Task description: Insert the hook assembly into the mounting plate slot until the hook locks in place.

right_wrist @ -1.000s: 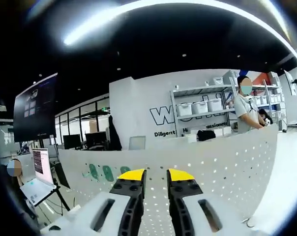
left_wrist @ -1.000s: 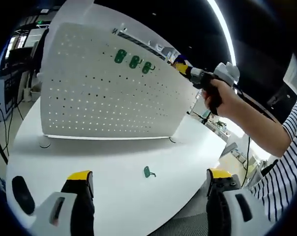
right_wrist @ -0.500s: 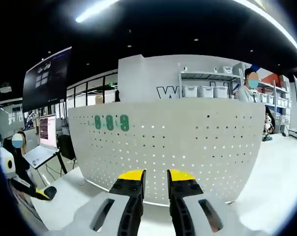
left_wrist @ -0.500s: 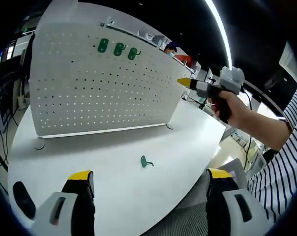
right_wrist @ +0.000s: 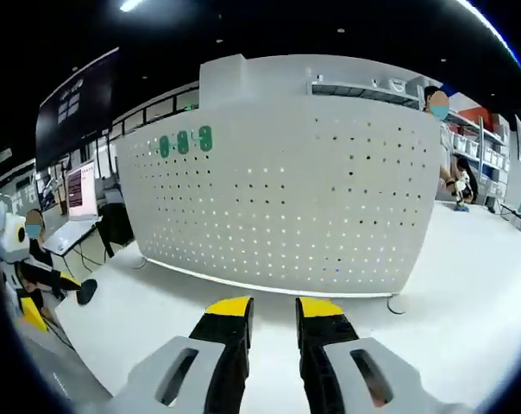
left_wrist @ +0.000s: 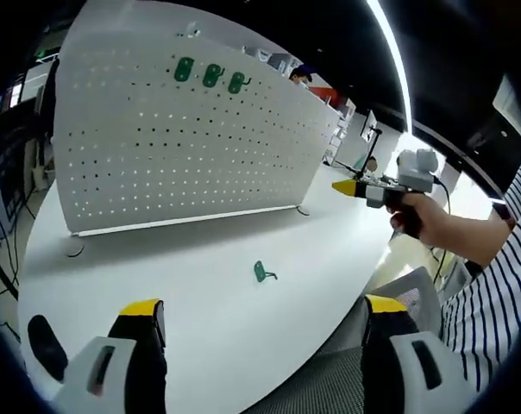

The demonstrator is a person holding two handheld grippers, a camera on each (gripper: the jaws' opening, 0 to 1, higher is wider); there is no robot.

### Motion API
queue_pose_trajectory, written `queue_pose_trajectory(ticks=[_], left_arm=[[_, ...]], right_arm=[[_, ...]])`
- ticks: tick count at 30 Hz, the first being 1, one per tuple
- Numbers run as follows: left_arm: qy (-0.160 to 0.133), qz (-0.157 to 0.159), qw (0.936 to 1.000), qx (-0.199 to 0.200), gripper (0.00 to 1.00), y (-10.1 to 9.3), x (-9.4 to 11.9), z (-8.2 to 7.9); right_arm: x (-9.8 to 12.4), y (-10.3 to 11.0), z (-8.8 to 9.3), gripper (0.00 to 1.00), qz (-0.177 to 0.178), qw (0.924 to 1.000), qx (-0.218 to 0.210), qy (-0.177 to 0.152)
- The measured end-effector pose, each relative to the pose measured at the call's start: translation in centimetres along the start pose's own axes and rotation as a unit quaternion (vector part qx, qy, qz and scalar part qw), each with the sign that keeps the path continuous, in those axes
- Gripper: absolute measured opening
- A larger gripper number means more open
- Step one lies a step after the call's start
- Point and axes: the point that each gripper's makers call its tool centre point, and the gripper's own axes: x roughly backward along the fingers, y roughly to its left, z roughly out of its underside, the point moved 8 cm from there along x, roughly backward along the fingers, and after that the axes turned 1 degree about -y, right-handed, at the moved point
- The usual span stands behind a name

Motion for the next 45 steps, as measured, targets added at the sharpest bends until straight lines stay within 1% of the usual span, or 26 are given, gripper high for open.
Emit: queue_pose_trajectory(ticks=[1,2,3,5,6,7,11,12,13,14,16,17,18,21,23,28,29,31,33,36,41,43,45], left_arm=[[0.001,0.000,1.0000,0.002,0.97,0.0,0.0,0.1],[0.001,0.003,1.0000,0.006,0.97,0.0,0.1,0.2],[0.003,0.004,1.0000,0.009,0.97,0.0,0.0,0.3],[0.012,0.002,0.9999,0.009,0.97,0.1,0.0,0.6],[0.015,0.001,0.9998,0.010,0.96,0.1,0.0,0.8],[0.018,0.001,0.9998,0.012,0.97,0.1,-0.1,0.9],[0.021,-0.002,0.9997,0.014,0.98,-0.1,0.0,1.2],[0.023,-0.002,0.9997,0.010,0.98,-0.3,-0.1,1.3],[0.025,-0.002,0.9996,0.008,0.98,-0.3,-0.2,1.4],[0.029,-0.001,0.9995,0.007,0.98,-0.4,-0.3,1.6],[0.034,0.003,0.9994,0.009,0.97,-0.5,-0.5,1.8],[0.035,0.004,0.9993,0.011,0.97,-0.6,-0.6,1.9],[0.037,0.005,0.9992,0.012,0.97,-0.6,-0.6,2.0],[0.044,0.005,0.9989,0.011,0.97,-0.7,-0.6,2.5],[0.049,0.002,0.9988,0.008,0.97,-0.7,-0.5,2.7],[0.065,0.001,0.9979,0.005,0.97,-0.7,-0.6,3.4],[0.071,0.001,0.9975,0.003,0.97,-0.7,-0.7,3.6],[0.074,0.004,0.9972,0.008,0.97,-0.8,-0.8,3.7],[0.075,0.004,0.9970,0.019,0.97,-0.8,-0.8,4.0],[0.081,0.006,0.9965,0.022,0.97,-0.8,-1.0,4.4],[0.091,0.008,0.9955,0.026,0.97,-0.7,-1.1,4.8],[0.089,0.012,0.9952,0.039,0.97,-0.6,-1.2,4.7],[0.082,0.016,0.9952,0.050,0.97,-0.6,-1.3,4.4]], right_arm=[[0.2,0.3,0.7,0.18,-0.018,0.9997,-0.015,0.010],[0.5,0.9,1.6,0.18,-0.047,0.9976,-0.042,0.026],[0.8,1.1,2.3,0.18,-0.056,0.9964,-0.051,0.038],[1.5,1.3,3.7,0.18,-0.055,0.9964,-0.043,0.048],[2.0,1.4,4.6,0.18,-0.058,0.9959,-0.032,0.062],[2.3,1.6,5.1,0.18,-0.060,0.9953,-0.029,0.070],[3.3,2.1,6.6,0.18,-0.068,0.9926,-0.043,0.092],[3.4,2.3,6.9,0.18,-0.072,0.9915,-0.040,0.100],[3.5,2.4,7.3,0.18,-0.074,0.9907,-0.027,0.111],[3.5,2.5,7.5,0.18,-0.071,0.9907,-0.020,0.115],[3.7,2.3,8.2,0.18,-0.054,0.9875,0.003,0.148],[3.5,2.4,8.5,0.18,-0.062,0.9862,0.007,0.154],[3.4,2.5,8.6,0.19,-0.064,0.9864,0.006,0.151],[3.5,2.6,9.0,0.19,-0.071,0.9837,0.015,0.165],[3.5,2.7,9.2,0.20,-0.077,0.9812,0.032,0.174],[3.4,3.6,9.9,0.20,-0.102,0.9751,0.053,0.190],[3.4,3.8,10.0,0.20,-0.109,0.9734,0.056,0.194],[3.3,4.4,10.4,0.20,-0.122,0.9697,0.064,0.202],[3.1,4.9,10.8,0.21,-0.139,0.9639,0.077,0.213],[2.5,5.4,11.5,0.21,-0.154,0.9573,0.096,0.225],[1.3,6.0,12.0,0.21,-0.172,0.9513,0.111,0.231],[0.6,6.2,12.1,0.21,-0.180,0.9476,0.122,0.233],[-0.2,6.3,12.0,0.21,-0.183,0.9469,0.131,0.230]])
